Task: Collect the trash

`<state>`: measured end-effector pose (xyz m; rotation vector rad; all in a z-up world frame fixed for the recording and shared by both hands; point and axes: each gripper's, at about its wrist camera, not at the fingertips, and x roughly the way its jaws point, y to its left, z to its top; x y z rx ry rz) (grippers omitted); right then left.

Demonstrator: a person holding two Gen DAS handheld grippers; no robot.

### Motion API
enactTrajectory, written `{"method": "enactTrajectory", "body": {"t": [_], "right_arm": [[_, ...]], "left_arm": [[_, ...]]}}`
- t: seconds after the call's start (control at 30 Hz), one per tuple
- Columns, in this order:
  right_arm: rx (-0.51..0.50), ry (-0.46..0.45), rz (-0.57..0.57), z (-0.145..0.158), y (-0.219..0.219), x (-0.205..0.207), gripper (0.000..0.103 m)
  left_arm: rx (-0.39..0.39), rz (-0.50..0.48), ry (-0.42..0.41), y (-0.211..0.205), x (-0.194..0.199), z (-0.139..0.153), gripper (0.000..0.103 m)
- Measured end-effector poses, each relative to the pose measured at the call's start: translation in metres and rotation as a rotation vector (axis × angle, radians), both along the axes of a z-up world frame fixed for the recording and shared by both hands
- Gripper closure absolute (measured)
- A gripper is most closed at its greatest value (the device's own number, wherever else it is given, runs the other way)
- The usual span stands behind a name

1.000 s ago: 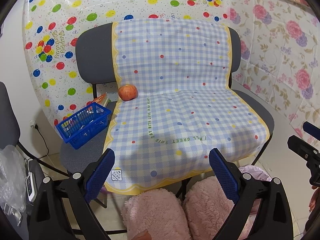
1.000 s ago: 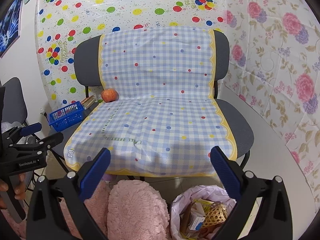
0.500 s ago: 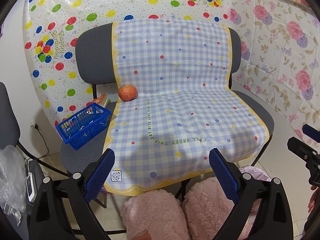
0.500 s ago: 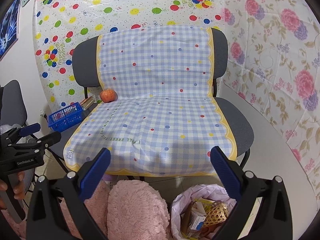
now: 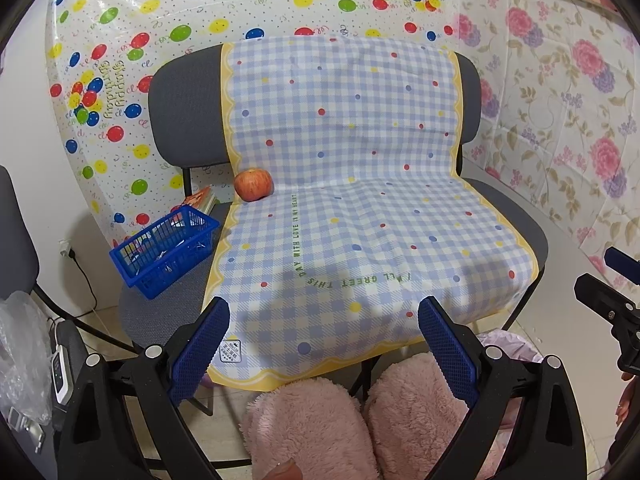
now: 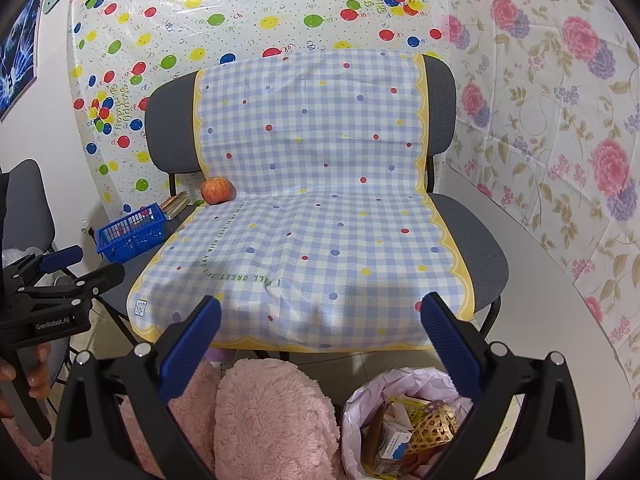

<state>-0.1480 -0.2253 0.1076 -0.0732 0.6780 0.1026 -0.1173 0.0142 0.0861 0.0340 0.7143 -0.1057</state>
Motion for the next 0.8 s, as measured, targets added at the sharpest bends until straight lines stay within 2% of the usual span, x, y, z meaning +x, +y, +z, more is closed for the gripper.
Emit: {"method": "enactTrajectory", "body": {"t": [0.8], "right_arm": [[0.007, 0.007, -0.006, -0.0052, -0.0007, 0.0013, 0.005]], "left_arm": [[-0.005, 0.0, 0.008, 0.001, 0.0037, -0.004, 0.009]]}}
